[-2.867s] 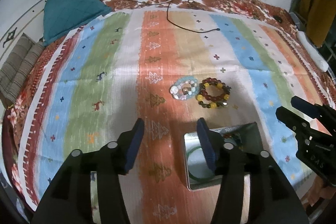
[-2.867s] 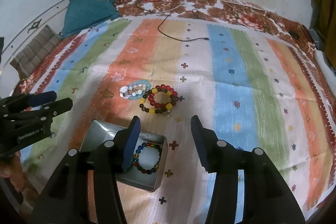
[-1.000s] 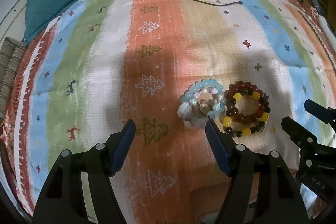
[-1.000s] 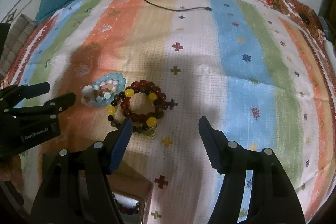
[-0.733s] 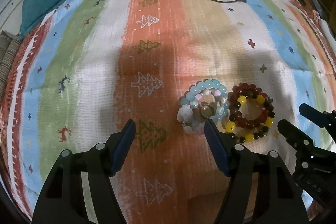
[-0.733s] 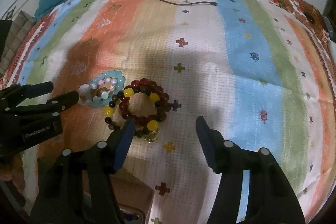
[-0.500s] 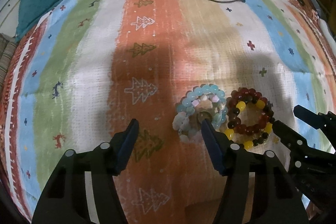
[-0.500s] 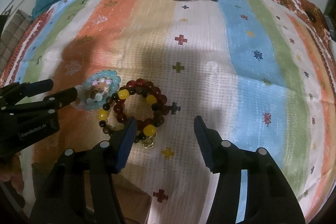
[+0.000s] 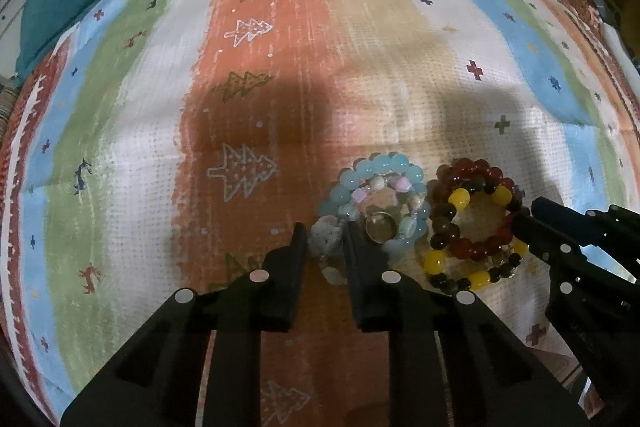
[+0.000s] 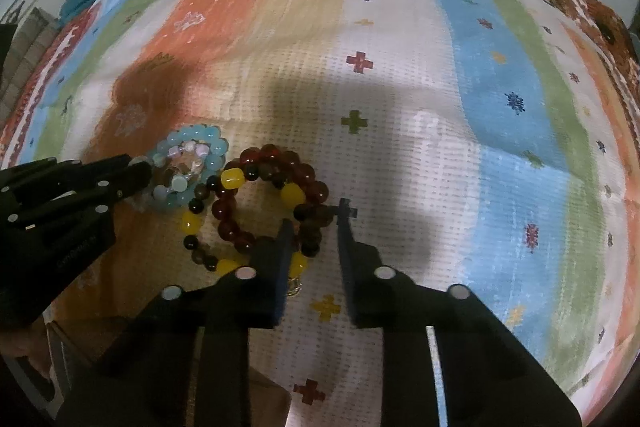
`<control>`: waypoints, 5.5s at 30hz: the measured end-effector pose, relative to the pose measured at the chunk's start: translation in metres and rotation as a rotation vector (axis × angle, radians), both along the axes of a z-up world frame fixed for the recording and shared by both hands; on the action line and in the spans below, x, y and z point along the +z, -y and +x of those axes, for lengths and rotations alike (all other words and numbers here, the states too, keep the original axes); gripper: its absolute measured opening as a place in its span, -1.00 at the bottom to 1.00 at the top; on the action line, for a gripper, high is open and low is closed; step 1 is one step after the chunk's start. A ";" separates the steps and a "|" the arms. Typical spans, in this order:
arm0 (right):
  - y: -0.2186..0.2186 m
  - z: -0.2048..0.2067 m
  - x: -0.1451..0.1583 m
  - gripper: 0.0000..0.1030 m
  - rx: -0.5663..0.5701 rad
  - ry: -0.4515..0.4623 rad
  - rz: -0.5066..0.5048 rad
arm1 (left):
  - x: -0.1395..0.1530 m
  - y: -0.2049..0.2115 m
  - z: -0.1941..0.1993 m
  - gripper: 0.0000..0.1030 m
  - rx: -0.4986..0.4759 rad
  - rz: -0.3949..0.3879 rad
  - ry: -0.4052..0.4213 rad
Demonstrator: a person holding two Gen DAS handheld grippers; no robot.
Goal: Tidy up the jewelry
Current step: 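Grasp the white bead bracelet with the left tool while the right tool grasps the black-yellow bracelet, then lift both bracelets and carry them over the silver tin, then open the left tool over the tin while the right tool releases its bracelet, then move both tools toward the light blue and red bead bracelets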
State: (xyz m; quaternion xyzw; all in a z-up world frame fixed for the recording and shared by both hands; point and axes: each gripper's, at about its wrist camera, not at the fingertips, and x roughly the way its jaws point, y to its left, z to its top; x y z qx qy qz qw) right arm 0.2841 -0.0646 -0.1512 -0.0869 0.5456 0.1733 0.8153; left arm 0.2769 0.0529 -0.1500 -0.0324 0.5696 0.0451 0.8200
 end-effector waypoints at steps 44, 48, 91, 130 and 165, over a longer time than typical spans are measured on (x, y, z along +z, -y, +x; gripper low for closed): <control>0.014 -0.044 0.085 -0.79 0.011 0.225 0.102 | 0.089 0.019 -0.049 -0.65 0.005 -0.010 0.196; 0.017 -0.052 0.091 -0.79 0.015 0.249 0.120 | 0.100 0.021 -0.056 -0.65 -0.002 -0.006 0.221; 0.036 -0.148 0.136 -0.79 0.058 0.425 0.178 | 0.150 0.052 -0.153 -0.65 -0.082 -0.042 0.375; 0.060 -0.165 0.123 -0.34 -0.036 0.336 0.193 | 0.143 0.048 -0.185 -0.42 -0.026 -0.023 0.364; 0.050 -0.107 0.100 0.44 -0.051 0.223 0.152 | 0.114 0.013 -0.114 0.42 0.030 0.025 0.241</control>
